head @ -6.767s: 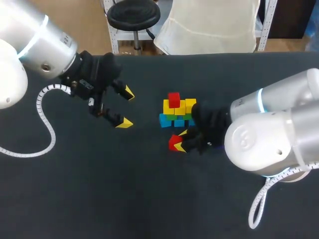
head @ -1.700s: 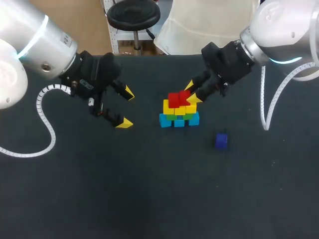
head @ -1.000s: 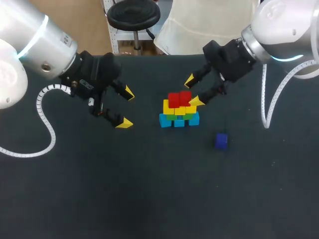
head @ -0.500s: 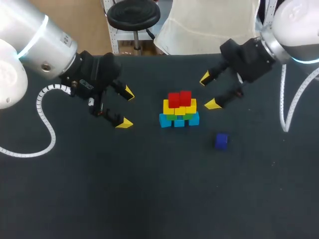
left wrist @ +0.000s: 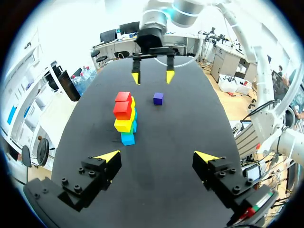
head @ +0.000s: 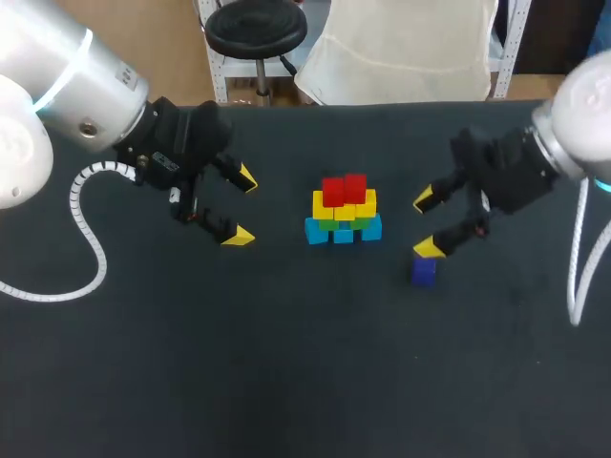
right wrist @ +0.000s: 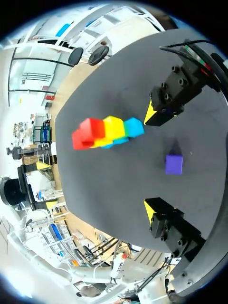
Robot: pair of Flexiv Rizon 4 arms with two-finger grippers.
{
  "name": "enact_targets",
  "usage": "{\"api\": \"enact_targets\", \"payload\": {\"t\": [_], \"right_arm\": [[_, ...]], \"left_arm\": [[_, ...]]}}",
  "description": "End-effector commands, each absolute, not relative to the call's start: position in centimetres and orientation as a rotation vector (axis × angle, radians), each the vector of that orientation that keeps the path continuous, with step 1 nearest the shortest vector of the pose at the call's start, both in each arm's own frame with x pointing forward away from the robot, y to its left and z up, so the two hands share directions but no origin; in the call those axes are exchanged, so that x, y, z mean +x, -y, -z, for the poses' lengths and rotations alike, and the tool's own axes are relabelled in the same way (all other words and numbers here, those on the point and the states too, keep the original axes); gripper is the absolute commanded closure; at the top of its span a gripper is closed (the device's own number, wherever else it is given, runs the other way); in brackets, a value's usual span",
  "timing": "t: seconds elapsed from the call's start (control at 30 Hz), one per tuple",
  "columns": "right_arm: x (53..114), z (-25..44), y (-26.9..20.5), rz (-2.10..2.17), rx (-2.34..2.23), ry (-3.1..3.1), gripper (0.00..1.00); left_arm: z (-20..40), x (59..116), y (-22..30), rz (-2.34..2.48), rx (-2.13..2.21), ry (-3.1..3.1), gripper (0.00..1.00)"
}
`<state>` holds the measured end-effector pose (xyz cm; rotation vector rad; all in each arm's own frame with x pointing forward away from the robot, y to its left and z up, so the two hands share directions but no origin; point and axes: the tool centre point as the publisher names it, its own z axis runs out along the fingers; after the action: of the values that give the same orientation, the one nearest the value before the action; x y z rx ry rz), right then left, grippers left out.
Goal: Place the blue cubes, place green cubes on the blue cubes, place the yellow cubes on the green cubes, then place the red cubes on the yellow cubes, and place purple cube on the red cubes.
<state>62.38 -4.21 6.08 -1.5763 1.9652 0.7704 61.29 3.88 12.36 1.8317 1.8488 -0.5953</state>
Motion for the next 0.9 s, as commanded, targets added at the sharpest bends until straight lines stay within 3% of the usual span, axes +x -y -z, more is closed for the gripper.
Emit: {"api": "enact_targets", "payload": {"t": [0.03, 0.9], "right_arm": [[60.6, -5.0, 4.7, -0.671, -1.529, -1.963, 0.00], [60.3, 0.6, 6.7, -0.695, -1.534, -2.046, 0.00]], "left_arm": [[-12.3, 61.3, -4.0, 0.596, 1.833, -1.845, 0.00], [-12.3, 61.3, -4.0, 0.596, 1.833, -1.845, 0.00]]}}
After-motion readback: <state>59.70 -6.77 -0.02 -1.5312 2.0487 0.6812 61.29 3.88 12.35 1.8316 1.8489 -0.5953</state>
